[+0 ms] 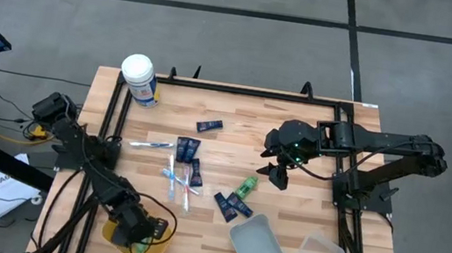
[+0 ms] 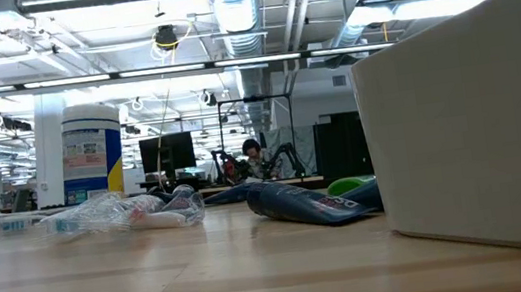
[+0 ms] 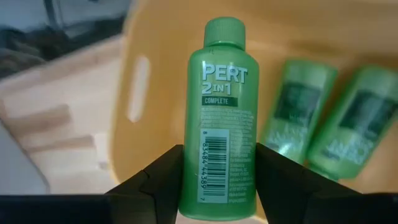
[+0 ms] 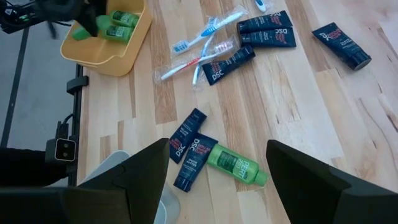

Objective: Pick & Place Travel size toiletries
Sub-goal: Put the green shampoo into the yellow bin

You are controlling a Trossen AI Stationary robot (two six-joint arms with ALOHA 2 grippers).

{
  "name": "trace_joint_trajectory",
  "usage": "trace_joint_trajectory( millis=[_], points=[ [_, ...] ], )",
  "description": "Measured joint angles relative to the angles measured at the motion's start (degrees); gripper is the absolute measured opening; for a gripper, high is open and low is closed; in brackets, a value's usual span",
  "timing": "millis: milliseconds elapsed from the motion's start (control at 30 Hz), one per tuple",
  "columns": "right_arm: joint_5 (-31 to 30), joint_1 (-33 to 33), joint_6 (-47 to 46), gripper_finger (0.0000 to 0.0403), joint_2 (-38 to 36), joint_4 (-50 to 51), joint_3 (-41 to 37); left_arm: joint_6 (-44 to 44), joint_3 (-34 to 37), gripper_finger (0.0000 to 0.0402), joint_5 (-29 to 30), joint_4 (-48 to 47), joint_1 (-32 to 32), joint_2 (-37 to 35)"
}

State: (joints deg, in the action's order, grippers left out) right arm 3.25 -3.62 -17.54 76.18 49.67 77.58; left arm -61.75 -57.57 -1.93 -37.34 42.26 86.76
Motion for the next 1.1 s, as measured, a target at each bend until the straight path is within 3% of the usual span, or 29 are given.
trace_joint_trajectory(
  millis=[167, 367, 733, 1100],
  points=[
    [0.0, 0.0, 0.1, 0.0260, 0.0, 0.0, 0.0, -6.2, 1.6, 0.0170, -0.3, 0.4, -0.8, 0.0],
    [0.0, 0.0, 0.0, 0.0260, 0.0, 0.0, 0.0, -11.3, 1.8, 0.0170, -6.3, 2.5, -1.4, 0.0],
    [0.0, 0.0, 0.0, 0.0260, 0.0, 0.0, 0.0, -11.6, 7.7, 0.0171, -7.2, 9.2, -1.8, 0.0],
    [0.0, 0.0, 0.0, 0.0260, 0.0, 0.0, 0.0, -12.6, 8.6, 0.0171, -7.8, 11.8, -2.2, 0.0]
  ],
)
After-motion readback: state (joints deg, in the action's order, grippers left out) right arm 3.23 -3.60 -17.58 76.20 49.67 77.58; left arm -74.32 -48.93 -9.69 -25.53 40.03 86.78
